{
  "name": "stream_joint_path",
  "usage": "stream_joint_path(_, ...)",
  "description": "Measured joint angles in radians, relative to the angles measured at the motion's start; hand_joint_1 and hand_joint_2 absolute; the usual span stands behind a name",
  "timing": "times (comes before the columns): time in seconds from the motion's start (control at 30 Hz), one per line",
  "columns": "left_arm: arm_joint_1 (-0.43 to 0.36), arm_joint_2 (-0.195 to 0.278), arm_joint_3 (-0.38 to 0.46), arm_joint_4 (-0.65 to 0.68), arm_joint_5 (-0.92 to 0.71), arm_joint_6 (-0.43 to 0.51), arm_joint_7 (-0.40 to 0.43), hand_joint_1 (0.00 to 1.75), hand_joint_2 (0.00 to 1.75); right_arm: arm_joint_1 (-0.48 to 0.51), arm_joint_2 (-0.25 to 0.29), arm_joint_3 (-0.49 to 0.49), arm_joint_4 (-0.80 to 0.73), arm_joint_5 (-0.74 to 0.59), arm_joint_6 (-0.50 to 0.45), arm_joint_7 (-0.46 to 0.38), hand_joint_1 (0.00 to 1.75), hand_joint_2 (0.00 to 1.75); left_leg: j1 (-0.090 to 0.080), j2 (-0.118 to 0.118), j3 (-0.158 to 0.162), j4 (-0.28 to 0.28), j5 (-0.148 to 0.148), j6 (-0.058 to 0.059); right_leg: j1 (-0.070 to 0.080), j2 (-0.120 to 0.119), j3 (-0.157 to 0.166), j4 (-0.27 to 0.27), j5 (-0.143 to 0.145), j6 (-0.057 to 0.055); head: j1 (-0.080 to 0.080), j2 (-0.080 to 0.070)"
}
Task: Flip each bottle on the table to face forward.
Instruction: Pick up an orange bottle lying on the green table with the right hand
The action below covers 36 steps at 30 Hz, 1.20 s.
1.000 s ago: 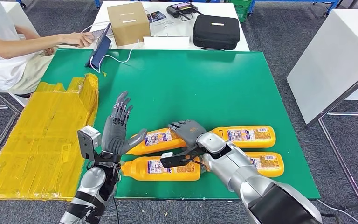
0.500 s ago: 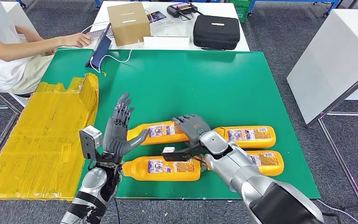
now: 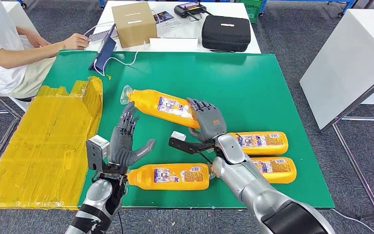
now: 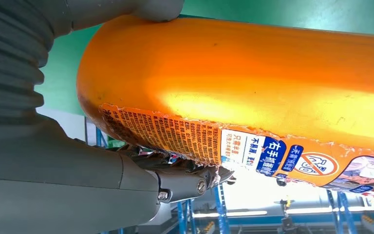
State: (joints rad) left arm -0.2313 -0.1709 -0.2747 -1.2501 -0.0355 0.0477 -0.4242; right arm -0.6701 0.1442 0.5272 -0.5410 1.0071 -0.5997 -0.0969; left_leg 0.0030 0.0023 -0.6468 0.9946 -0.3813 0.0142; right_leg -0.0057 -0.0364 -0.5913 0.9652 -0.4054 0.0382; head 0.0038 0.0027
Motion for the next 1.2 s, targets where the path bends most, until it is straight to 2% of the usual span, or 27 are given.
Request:
stream_joint_path(0.3,0.001,0.0,0.0,0.0,-0.003,0.001,0.0,0.0,1.75,0.016,0.001,-0.032,-0.031,-0.006,-0.014,-0.01,1.75,1.75,0.0,0.0,0.0,0.0,0.0,0.0,0.0,0.0,0.0,0.0,0.0,0.0,0.0,0.0)
stream_joint_path(0.5,0.012,0.0,0.001,-0.006,-0.018,0.014,-0.002,0.0,1.75,0.094,0.019,-0.135,-0.184,-0.127,-0.087,-0.148,1.75,1.75,0.0,0.0,-0.001,0.0,0.0,0.0,0.0,0.0,0.0,0.0,0.0,0.0,0.0,0.0)
stream_joint_path(0.6,0.024,0.0,0.003,-0.01,-0.021,0.022,-0.005,0.0,1.75,0.146,0.032,-0.193,-0.297,-0.195,-0.084,-0.177,1.75,1.75,0.0,0.0,-0.001,0.0,0.0,0.0,0.0,0.0,-0.001,0.0,0.0,0.0,0.0,0.0)
stream_joint_path(0.7,0.038,0.0,0.008,-0.021,-0.023,0.026,-0.009,0.0,1.75,0.186,0.041,-0.23,-0.384,-0.306,-0.015,-0.199,1.75,1.75,0.0,0.0,-0.001,0.0,0.0,0.0,0.0,0.0,-0.001,0.0,0.0,0.0,0.0,0.0)
stream_joint_path(0.77,0.047,0.001,0.014,-0.03,-0.024,0.028,-0.01,0.0,1.75,0.216,0.049,-0.242,-0.434,-0.456,0.12,-0.244,1.75,1.75,0.0,0.0,-0.001,0.0,0.0,0.0,0.0,0.0,-0.001,0.0,0.0,0.0,0.0,0.0)
stream_joint_path(0.83,0.054,0.004,0.018,-0.039,-0.024,0.032,-0.011,0.0,1.75,0.254,0.061,-0.239,-0.488,-0.612,0.299,-0.295,1.75,1.75,0.0,0.0,-0.001,0.0,0.0,0.0,0.0,0.0,-0.001,0.0,0.0,0.0,0.0,0.0)
stream_joint_path(0.9,0.058,0.008,0.022,-0.046,-0.021,0.035,-0.011,0.0,1.75,0.292,0.075,-0.22,-0.537,-0.687,0.409,-0.319,1.75,1.75,0.0,0.0,-0.001,0.0,0.0,0.0,0.0,0.0,-0.001,0.0,0.0,0.0,0.0,0.0)
stream_joint_path(1.03,0.067,0.013,0.028,-0.058,-0.017,0.036,-0.011,0.0,1.75,0.336,0.089,-0.156,-0.596,-0.73,0.459,-0.323,1.75,1.75,0.001,0.0,-0.001,0.0,0.0,0.0,0.001,0.0,-0.001,0.0,-0.001,0.0,0.0,0.0)
stream_joint_path(1.2,0.071,0.016,0.034,-0.064,-0.016,0.043,-0.013,0.0,1.75,0.359,0.09,-0.093,-0.622,-0.72,0.451,-0.323,1.75,1.75,0.001,0.0,-0.002,0.0,0.0,0.0,0.001,0.0,-0.001,0.0,-0.001,-0.001,0.0,0.0)
